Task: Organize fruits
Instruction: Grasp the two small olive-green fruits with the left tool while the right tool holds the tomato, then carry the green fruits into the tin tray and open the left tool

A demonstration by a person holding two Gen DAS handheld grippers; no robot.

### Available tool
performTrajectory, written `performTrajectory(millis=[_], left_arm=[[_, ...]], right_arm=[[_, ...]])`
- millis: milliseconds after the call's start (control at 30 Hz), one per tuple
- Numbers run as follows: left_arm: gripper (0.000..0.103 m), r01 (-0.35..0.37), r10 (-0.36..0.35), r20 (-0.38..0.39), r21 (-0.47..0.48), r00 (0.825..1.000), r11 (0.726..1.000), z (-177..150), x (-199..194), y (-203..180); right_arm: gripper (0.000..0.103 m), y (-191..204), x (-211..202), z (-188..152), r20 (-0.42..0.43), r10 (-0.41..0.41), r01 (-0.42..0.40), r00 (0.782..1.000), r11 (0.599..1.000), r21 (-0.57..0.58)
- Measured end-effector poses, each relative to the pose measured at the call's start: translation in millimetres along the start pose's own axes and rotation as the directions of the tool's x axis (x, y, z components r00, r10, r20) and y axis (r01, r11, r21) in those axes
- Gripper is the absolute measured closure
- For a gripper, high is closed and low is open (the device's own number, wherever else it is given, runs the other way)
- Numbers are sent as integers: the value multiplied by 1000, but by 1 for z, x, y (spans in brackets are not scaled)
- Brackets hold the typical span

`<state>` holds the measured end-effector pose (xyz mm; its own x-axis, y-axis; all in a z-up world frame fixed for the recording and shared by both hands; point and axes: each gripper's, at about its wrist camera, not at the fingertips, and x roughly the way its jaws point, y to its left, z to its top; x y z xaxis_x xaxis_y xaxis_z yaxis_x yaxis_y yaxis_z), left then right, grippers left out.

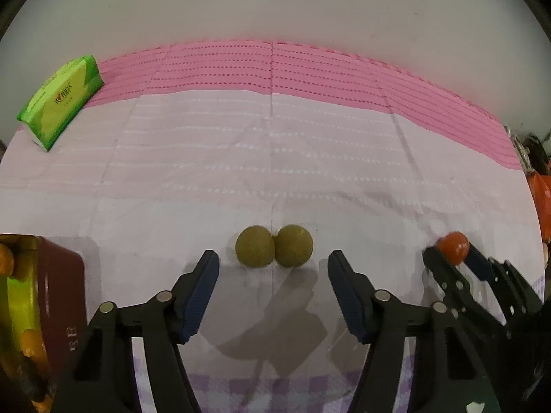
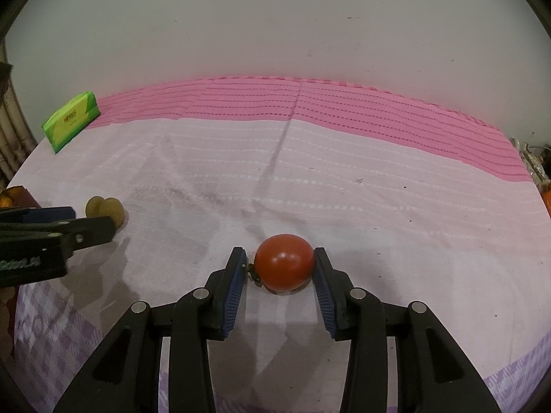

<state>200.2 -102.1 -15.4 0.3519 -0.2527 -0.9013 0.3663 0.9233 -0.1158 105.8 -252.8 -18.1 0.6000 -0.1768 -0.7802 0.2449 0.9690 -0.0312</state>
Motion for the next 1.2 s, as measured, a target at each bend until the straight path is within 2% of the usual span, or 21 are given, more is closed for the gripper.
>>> performTrajectory(millis=[267, 700, 1000, 1200], left_arm=[[59, 2, -2, 2, -7, 1000, 1000, 1, 6, -3], [59, -3, 3, -10, 22, 1000, 1000, -20, -7, -2], [59, -15, 15, 6, 20, 1000, 1000, -47, -41, 4], [59, -30, 28, 50, 29, 998, 999, -52, -70, 14]], right_arm=[[61, 0, 0, -1, 1, 2, -2, 1000, 1000, 1], [61, 1, -1, -1, -1, -6, 6, 1000, 1000, -5], [61, 2, 2, 0, -3, -13, 13, 1000, 1000, -17], [61, 2, 2, 1, -3, -13, 13, 1000, 1000, -17]])
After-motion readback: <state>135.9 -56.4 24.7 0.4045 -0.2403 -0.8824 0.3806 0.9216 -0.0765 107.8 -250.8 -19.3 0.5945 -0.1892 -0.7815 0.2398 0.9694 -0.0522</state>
